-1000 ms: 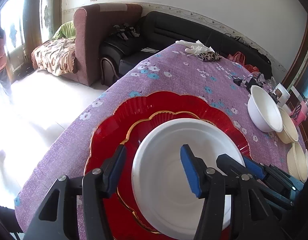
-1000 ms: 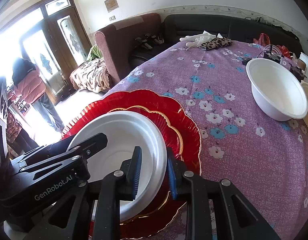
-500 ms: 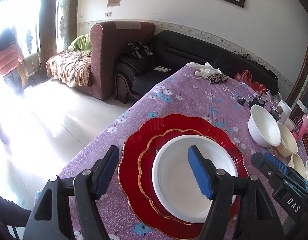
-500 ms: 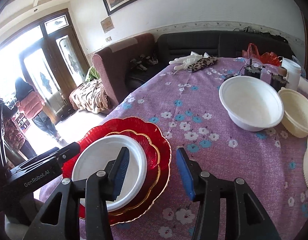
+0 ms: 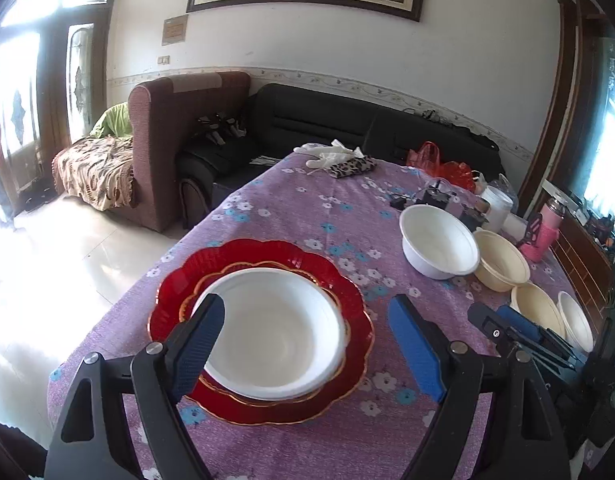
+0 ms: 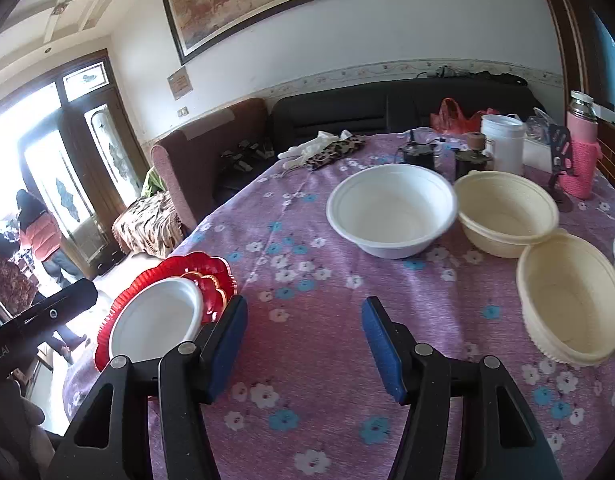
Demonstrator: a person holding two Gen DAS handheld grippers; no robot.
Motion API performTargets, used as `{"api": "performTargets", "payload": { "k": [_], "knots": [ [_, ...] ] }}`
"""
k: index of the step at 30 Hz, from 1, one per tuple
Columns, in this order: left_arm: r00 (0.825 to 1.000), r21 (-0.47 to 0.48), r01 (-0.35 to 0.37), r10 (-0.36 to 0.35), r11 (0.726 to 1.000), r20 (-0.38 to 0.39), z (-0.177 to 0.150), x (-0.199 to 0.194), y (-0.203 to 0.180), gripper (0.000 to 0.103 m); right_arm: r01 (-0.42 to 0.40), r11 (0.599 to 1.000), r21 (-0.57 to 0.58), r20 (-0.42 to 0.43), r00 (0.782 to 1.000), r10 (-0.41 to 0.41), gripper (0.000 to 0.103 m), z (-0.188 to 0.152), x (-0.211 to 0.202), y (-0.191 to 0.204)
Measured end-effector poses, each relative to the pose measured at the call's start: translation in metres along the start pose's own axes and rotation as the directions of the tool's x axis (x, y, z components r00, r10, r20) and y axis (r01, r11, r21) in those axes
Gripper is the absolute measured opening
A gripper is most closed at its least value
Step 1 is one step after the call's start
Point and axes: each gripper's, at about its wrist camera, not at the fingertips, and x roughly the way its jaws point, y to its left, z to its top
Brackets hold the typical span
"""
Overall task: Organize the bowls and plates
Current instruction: 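Withdraw both grippers and move toward the cream ribbed bowls, then close both grippers on the rim of the cream tabbed bowl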
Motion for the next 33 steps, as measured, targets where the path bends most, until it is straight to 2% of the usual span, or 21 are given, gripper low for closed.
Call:
{"api": "performTargets", "payload": {
  "k": [6,11,14,18,21,25,29,30,32,33],
  "knots": [
    [0.998,0.058,0.068,-0.067,0.996,-0.019,-0.005,-0.001,-0.033,0.084,0.115,0.985,0.125,0.049,0.991,-0.122,0.065,-0.002,-0.057,-0.083],
    [0.986,0.110,0.150,-0.141,0.983,-0.085,-0.011,0.015,-0.066,0.084,0.203,0.934,0.295,0.065,0.971,-0.231,0.066,-0.018,-0.119,-0.165],
    [0.970,0.136,0.217,-0.197,0.967,-0.145,-0.017,0.030,-0.092,0.084,0.233,0.904,0.359,0.032,0.965,-0.262,0.066,-0.032,-0.137,-0.196],
    [0.944,0.125,0.284,-0.255,0.951,-0.208,-0.021,0.042,-0.115,0.084,0.198,0.873,0.446,-0.016,0.977,-0.214,0.066,-0.043,-0.131,-0.222],
    [0.947,0.154,0.281,-0.247,0.947,-0.207,-0.026,0.042,-0.126,0.084,0.177,0.848,0.500,-0.046,0.983,-0.178,0.066,-0.039,-0.107,-0.230],
    [0.948,0.158,0.271,-0.235,0.950,-0.213,-0.027,0.045,-0.127,0.084,0.222,0.810,0.542,-0.072,0.973,-0.218,0.066,-0.032,-0.079,-0.236],
    [0.948,0.163,0.265,-0.227,0.950,-0.221,-0.026,0.049,-0.126,0.084,0.257,0.796,0.548,-0.106,0.965,-0.239,0.065,-0.028,-0.054,-0.237],
    [0.947,0.162,0.269,-0.230,0.949,-0.225,-0.025,0.051,-0.127,0.084,0.260,0.797,0.545,-0.109,0.965,-0.240,0.057,-0.028,-0.050,-0.238],
    [0.940,0.152,0.288,-0.249,0.945,-0.236,-0.023,0.054,-0.128,0.084,0.256,0.799,0.544,-0.117,0.966,-0.230,0.025,-0.030,-0.046,-0.240],
    [0.934,0.146,0.301,-0.261,0.942,-0.242,-0.021,0.057,-0.130,0.084,0.233,0.802,0.550,-0.119,0.972,-0.202,0.025,-0.032,-0.044,-0.241]
  ]
}}
